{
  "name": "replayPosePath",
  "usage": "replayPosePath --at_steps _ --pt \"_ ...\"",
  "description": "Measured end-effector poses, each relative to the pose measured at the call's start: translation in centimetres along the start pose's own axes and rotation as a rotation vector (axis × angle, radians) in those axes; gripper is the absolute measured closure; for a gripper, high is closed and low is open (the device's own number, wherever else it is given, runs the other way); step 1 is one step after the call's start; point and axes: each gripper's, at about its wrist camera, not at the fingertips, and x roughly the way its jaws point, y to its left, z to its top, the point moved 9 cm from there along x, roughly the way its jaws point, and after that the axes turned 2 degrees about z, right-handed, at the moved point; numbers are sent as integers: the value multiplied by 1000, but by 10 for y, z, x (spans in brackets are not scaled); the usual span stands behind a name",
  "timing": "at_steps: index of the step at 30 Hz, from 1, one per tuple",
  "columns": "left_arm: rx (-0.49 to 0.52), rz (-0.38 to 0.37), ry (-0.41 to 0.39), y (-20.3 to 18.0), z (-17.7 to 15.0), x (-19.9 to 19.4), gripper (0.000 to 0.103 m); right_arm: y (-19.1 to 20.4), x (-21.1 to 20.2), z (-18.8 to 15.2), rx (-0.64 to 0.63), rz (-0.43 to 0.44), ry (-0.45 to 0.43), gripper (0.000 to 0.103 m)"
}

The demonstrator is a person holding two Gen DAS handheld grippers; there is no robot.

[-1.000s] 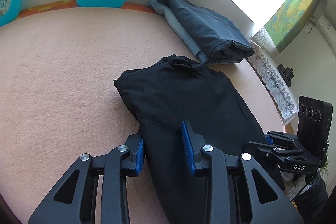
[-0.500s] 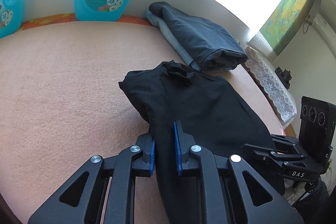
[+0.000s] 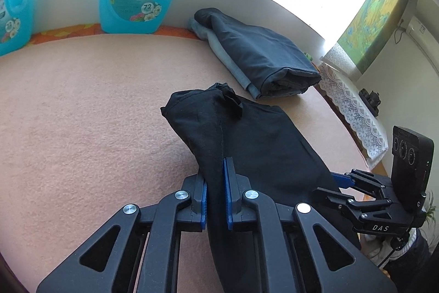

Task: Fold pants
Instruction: 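Grasp the pants end with the left gripper and lift it, then fold the lifted pants end over the bundle with the left gripper, release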

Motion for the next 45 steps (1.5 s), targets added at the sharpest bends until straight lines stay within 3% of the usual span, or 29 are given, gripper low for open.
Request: replayPosePath --at_steps 1,3,5,7,9,11,15,20,31,38,45 --pt "2 3 1 1 -1 1 95 -5 5 -4 27 14 25 33" --pt "-5 1 6 3 -3 4 95 -7 7 -3 58 88 0 31" --pt "-11 4 11 7 -5 6 95 2 10 -3 44 153 1 34" --pt "-13 8 14 9 -6 8 95 11 13 -2 10 145 -6 36" --pt "-17 8 14 10 -7 8 95 15 13 -2 7 152 -9 52" --pt "-24 7 8 10 -7 6 95 12 8 1 47 167 -38 61" --pt "-4 8 -19 1 -3 -4 95 26 -13 11 2 152 -94 89" --pt "27 9 -58 -12 4 -20 95 41 -22 12 -51 106 -91 90" --pt "115 2 -178 -49 35 -67 96 60 -82 27 -121 44 -234 91" --pt "190 -32 -264 -84 77 -91 96 57 -139 57 -163 -43 -361 91" --pt "253 -69 -345 -130 129 -91 96 37 -181 108 -198 -162 -449 91"
